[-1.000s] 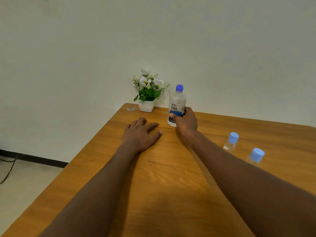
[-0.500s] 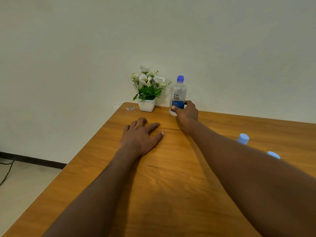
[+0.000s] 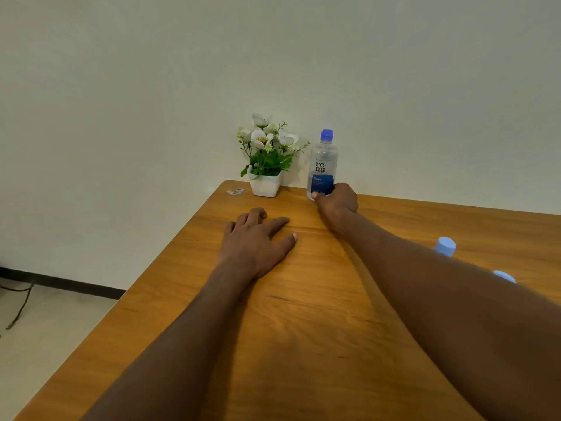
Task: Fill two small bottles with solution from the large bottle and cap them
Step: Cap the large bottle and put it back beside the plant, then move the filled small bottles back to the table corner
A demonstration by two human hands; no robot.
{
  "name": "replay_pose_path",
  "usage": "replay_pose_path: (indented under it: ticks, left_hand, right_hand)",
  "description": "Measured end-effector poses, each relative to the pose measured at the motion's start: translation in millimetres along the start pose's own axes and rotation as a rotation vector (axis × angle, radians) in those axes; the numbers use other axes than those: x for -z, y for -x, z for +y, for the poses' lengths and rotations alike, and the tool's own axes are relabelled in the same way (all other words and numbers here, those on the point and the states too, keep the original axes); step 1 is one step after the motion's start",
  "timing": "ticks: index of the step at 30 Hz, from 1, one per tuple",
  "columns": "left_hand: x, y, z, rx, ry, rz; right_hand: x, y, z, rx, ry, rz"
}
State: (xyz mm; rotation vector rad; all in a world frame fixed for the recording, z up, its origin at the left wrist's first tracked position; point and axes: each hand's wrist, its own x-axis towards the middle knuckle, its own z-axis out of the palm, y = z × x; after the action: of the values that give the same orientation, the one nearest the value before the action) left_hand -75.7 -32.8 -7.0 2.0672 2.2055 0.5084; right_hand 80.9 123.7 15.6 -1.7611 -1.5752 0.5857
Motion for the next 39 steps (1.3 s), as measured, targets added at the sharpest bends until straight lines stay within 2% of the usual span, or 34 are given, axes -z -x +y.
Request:
replay_pose_path:
  ticks: [7, 14, 18, 22, 25, 27, 30, 33, 35, 39]
  left_hand:
    - [2, 2, 3, 0.008, 0.028, 0.035]
    - [12, 13, 13, -0.010, 0.057, 0.134]
    - [21, 25, 22, -0.022, 0.075, 0.209]
    - [26, 41, 35, 0.064, 0.097, 0.176]
    - [24, 60, 63, 0.073, 0.150, 0.151]
    - [18, 81, 90, 0.064, 0.288, 0.162]
    - [8, 115, 135, 0.015, 0.385, 0.156]
    - [-5, 144, 168, -0.081, 0.382, 0.113]
    - [-15, 156, 178, -0.145, 0.278, 0.153]
    - [-18, 163, 183, -0.207, 0.103, 0.205]
  right_hand:
    - [11, 14, -8, -0.038, 0.060, -0.123]
    - [47, 91, -19, -0.005, 0.046, -0.251]
    - [86, 153, -12, 0.247, -0.100, -0.145]
    - [145, 216, 2, 0.502, -0.384, -0.039]
    - [195, 243, 28, 0.603, -0.527, 0.222]
    - [215, 248, 59, 0.533, -0.547, 0.374]
    - [230, 249, 109, 0.271, -0.496, 0.437]
    - [228, 245, 146, 0.042, -0.425, 0.292]
    - [223, 240, 161, -0.091, -0.443, 0.203]
    - [220, 234, 167, -0.125, -0.363, 0.192]
